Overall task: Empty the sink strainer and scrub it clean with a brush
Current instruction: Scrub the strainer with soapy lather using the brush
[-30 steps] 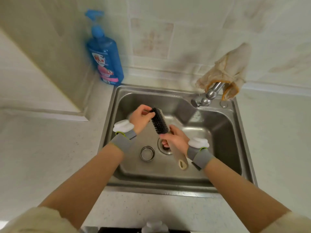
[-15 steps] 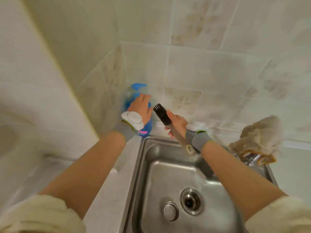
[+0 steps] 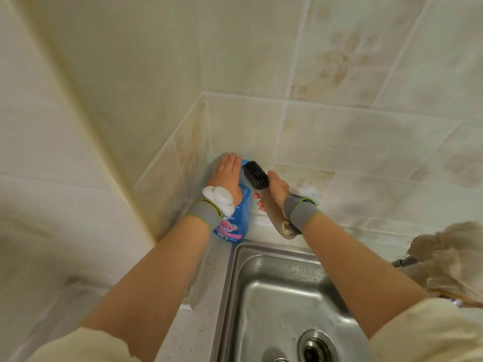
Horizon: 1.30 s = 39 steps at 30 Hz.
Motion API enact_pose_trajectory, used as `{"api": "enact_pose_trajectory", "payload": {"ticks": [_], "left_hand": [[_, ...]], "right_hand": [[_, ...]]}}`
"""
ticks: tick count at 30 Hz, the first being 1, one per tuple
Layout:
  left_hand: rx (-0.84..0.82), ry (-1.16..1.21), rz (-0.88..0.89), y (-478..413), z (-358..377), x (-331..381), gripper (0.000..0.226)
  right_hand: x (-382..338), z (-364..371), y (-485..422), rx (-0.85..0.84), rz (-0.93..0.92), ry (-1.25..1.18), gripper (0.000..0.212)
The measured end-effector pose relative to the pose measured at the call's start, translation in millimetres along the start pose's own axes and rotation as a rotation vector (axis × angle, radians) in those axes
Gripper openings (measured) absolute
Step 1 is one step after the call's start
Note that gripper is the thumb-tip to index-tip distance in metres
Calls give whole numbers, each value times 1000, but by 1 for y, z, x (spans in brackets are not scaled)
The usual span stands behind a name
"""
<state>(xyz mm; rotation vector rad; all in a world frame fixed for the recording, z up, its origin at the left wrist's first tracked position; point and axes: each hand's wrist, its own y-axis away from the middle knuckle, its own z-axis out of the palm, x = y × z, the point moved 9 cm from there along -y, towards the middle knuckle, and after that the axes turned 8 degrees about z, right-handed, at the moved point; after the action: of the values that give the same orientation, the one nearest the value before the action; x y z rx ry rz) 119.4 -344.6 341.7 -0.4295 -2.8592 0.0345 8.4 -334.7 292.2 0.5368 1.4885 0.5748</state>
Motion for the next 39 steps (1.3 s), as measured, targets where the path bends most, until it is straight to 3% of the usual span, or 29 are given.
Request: {"api": "enact_pose_trajectory", "payload": {"ticks": [34,39], "left_hand": [[-77,-96,21,2,8,2,78],[3,-185,58,11,-2,19,72]], "right_hand": [[5,-5,16,-28,8,-62,47],[23,-16,38,-51,-9,-130,48]]}}
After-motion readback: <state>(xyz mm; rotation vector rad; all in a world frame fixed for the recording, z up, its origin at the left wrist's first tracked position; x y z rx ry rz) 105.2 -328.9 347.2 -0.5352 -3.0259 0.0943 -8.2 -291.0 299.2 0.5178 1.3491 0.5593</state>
